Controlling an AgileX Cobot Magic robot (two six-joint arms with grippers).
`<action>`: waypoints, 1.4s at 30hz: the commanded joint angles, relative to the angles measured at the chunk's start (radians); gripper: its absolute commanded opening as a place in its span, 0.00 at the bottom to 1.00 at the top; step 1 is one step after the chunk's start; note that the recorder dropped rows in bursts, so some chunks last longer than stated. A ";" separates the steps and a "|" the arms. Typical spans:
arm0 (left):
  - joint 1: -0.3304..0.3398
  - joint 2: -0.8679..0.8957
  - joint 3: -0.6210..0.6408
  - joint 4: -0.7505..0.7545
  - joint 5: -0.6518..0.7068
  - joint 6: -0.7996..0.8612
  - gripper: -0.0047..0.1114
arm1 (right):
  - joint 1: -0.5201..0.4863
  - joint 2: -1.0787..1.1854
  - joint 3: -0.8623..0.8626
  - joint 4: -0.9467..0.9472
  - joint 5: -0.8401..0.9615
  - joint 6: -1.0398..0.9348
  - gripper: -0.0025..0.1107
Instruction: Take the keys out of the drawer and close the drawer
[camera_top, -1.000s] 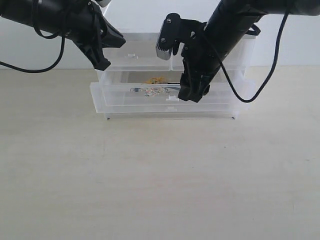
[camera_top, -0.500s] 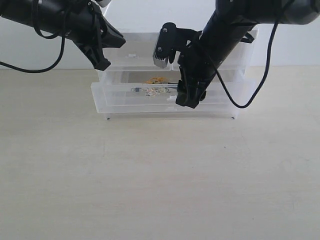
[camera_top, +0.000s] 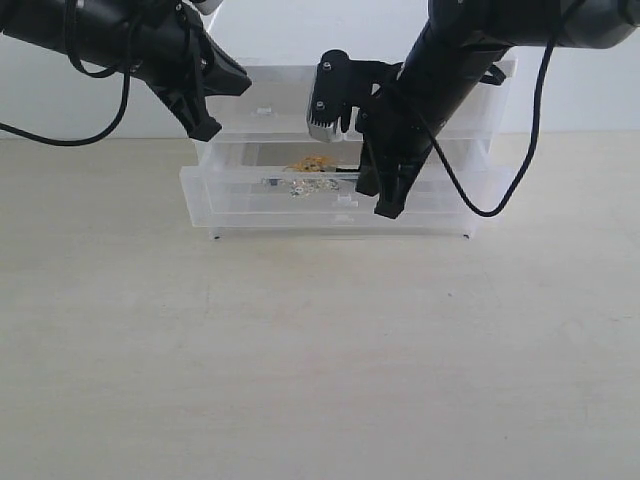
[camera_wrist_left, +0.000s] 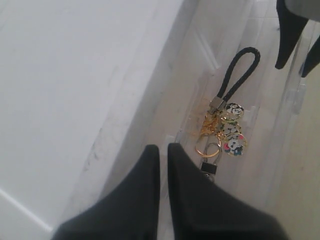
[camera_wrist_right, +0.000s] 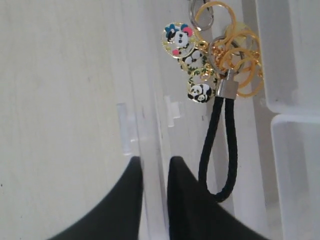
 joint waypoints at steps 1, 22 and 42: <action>0.001 -0.004 -0.005 -0.013 -0.003 -0.014 0.08 | -0.009 -0.014 -0.001 -0.017 0.057 0.008 0.02; 0.001 -0.004 -0.005 -0.013 -0.003 -0.014 0.08 | 0.026 -0.083 -0.001 0.031 0.169 0.070 0.02; 0.001 -0.004 -0.005 -0.013 -0.003 -0.014 0.08 | 0.038 -0.094 0.127 -0.007 0.106 0.093 0.02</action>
